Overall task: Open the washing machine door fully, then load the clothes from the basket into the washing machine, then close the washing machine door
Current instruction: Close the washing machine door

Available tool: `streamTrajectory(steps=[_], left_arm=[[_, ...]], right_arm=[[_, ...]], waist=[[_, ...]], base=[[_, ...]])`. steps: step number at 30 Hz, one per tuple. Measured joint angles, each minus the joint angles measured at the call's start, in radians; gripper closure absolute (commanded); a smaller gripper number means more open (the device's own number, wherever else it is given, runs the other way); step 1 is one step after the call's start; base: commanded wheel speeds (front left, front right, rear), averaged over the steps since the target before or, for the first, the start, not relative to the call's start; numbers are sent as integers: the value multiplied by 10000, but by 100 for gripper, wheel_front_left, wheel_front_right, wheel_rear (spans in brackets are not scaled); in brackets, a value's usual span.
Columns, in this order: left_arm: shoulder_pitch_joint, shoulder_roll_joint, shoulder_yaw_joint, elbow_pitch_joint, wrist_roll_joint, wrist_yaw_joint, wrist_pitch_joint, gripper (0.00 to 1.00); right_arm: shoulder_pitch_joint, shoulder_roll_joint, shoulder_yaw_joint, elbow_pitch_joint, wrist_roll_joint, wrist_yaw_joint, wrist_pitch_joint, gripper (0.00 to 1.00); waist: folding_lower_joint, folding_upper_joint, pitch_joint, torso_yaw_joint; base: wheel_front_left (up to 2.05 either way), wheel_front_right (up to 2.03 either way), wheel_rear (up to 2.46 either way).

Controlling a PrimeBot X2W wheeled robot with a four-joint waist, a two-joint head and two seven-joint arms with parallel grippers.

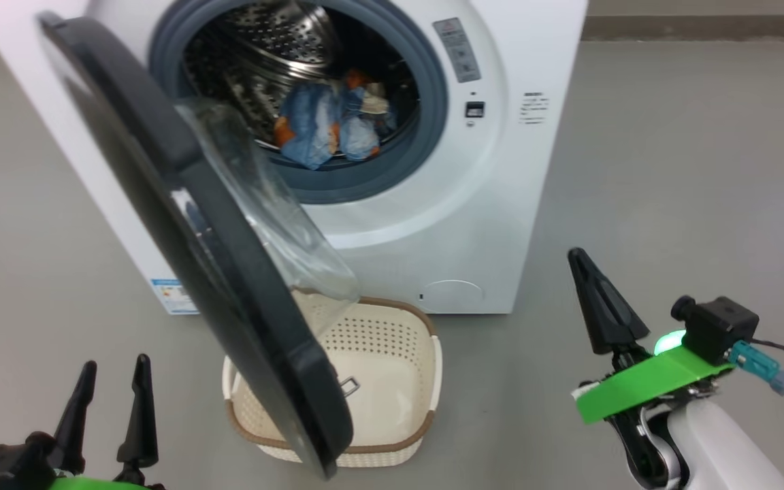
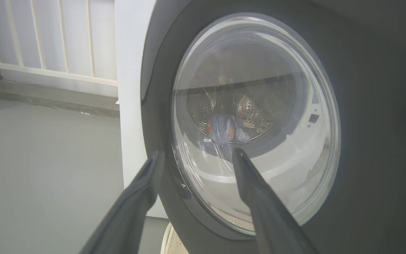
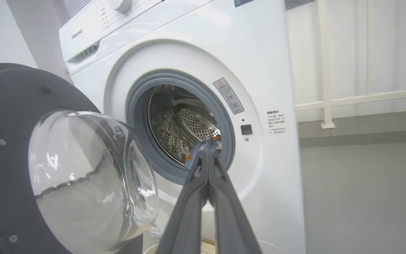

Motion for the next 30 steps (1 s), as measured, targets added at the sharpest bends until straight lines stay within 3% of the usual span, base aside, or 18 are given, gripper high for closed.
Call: streamTrajectory(steps=[3, 18, 30], left_arm=[[173, -21, -96, 98, 0, 0, 2, 0], [342, -54, -297, 249, -6, 0, 4, 0], [342, -46, -407, 343, -23, 0, 17, 0]], right_arm=[[-320, 75, 184, -552, 491, 0, 0, 100], [-497, 382, 1022, -3515, 545, 0, -4, 100], [-495, 222, 3294, -3526, 320, 0, -31, 100]], waist=[[0, 0, -53, 481], [0, 0, -399, 2010], [0, 0, -538, 2491]], base=[[0, 0, 0], [0, 0, 0], [0, 0, 0]])
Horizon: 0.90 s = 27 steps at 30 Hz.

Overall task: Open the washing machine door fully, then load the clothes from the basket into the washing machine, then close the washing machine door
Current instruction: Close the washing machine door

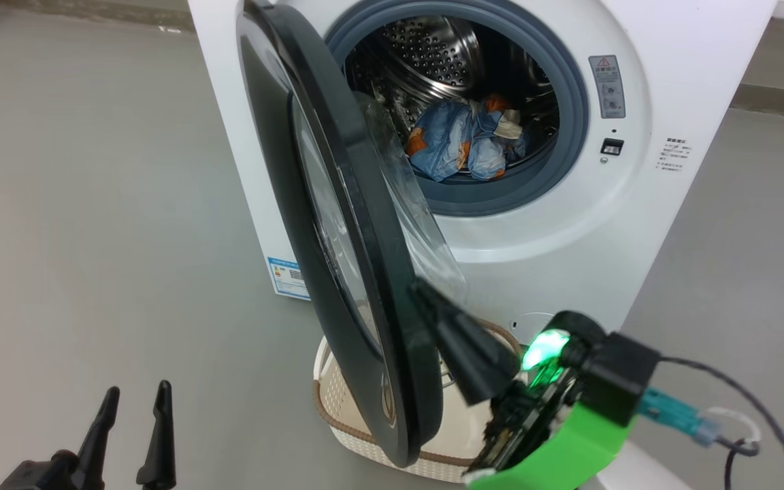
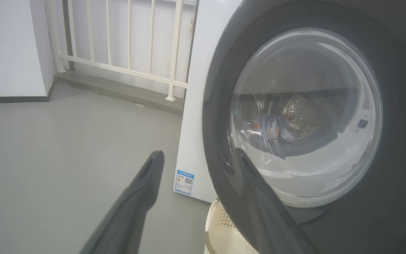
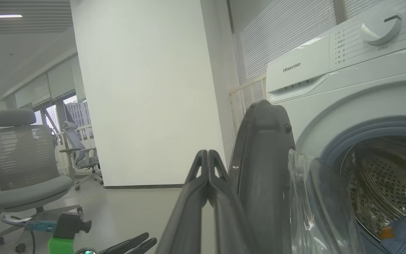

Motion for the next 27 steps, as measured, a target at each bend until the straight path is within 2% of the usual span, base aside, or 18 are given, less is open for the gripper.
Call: streamTrajectory(steps=[10, 19, 27], left_arm=[[3, 46, -52, 35, -13, 0, 0, 0], [2, 59, -132, 42, -84, 2, 0, 0], [2, 81, -161, 73, -119, 10, 0, 0]], right_arm=[[-102, -178, 1925, 1484, -322, 10, 0, 100], [-680, -157, 2938, 3010, -105, 10, 2, 100], [-1086, -69, 3298, 4207, 309, 42, 2, 100]], waist=[[0, 0, -9, 43], [0, 0, 31, 10], [0, 0, 85, 13]], base=[[0, 0, 0], [0, 0, 0], [0, 0, 0]])
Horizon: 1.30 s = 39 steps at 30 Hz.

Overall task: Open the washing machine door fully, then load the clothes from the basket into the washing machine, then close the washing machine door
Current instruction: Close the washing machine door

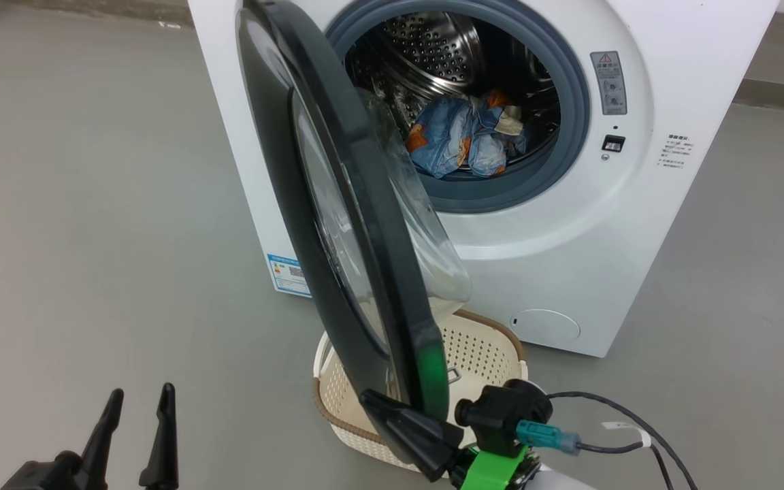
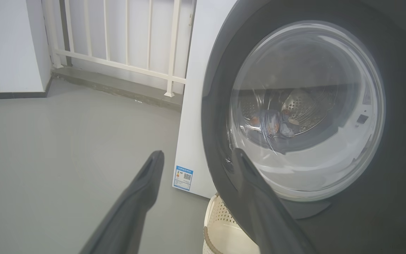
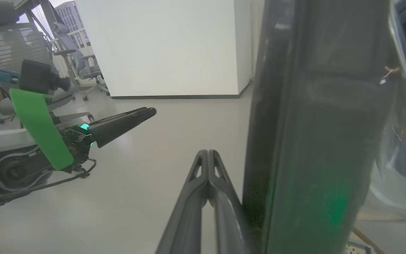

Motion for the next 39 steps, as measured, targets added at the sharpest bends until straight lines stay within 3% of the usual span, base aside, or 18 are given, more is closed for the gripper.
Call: streamTrajectory(steps=[7, 20, 28, 39], left_arm=[[-1, -2, -19, 6, -56, 4, 0, 0], [-92, -12, -82, 15, -71, 0, -2, 0], [-730, 2, -148, -29, -73, -8, -2, 0], [-1755, -63, -380, -151, -69, -107, -17, 0]], right_arm=[[-1, -88, -596, 370, 56, 27, 0, 100], [-58, -1156, -2903, 1053, -288, 21, 0, 100], [-1048, -1513, -4220, 1411, -408, 21, 0, 100], [-2987, -2311, -5106, 1929, -600, 23, -2, 100]], waist=[[0, 0, 55, -26], [0, 0, 630, -68], [0, 0, 1496, -114], [0, 0, 3055, -37]], base=[[0, 0, 0], [0, 0, 0], [0, 0, 0], [0, 0, 0]])
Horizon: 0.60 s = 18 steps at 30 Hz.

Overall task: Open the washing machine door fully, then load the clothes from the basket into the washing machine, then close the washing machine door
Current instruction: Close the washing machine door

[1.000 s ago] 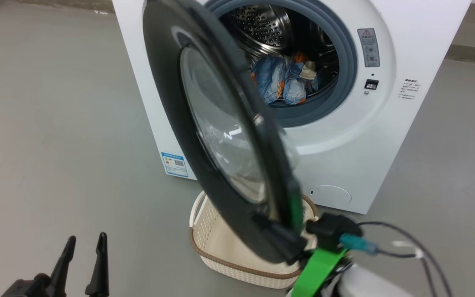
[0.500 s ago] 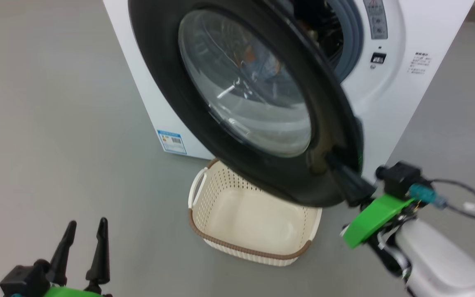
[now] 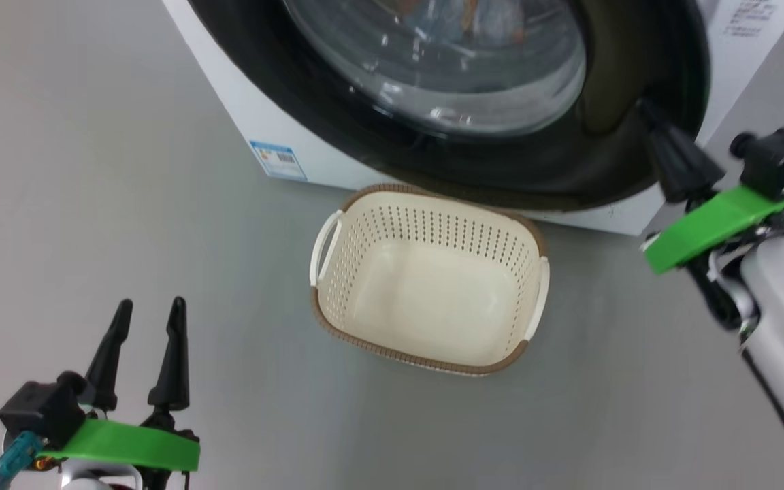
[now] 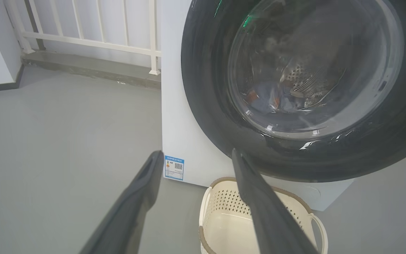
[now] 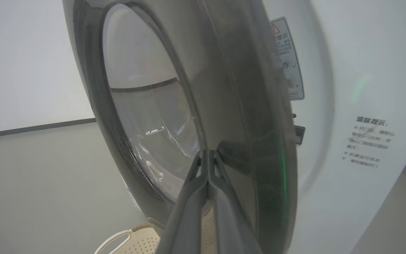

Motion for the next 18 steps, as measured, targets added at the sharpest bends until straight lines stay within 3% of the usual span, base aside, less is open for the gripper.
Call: streamTrajectory(steps=[7, 18], left_arm=[[-639, -525, 48, -176, -807, -77, -2, 0], [-973, -552, -36, -399, -1097, -121, -42, 0]], right_arm=[[-1298, -481, -117, 297, -17, 0, 0, 100], [-2332, -683, -203, 807, -236, 77, -15, 100]], waist=[[0, 0, 850, 83], [0, 0, 1499, 204]], base=[[0, 0, 0], [0, 0, 0]])
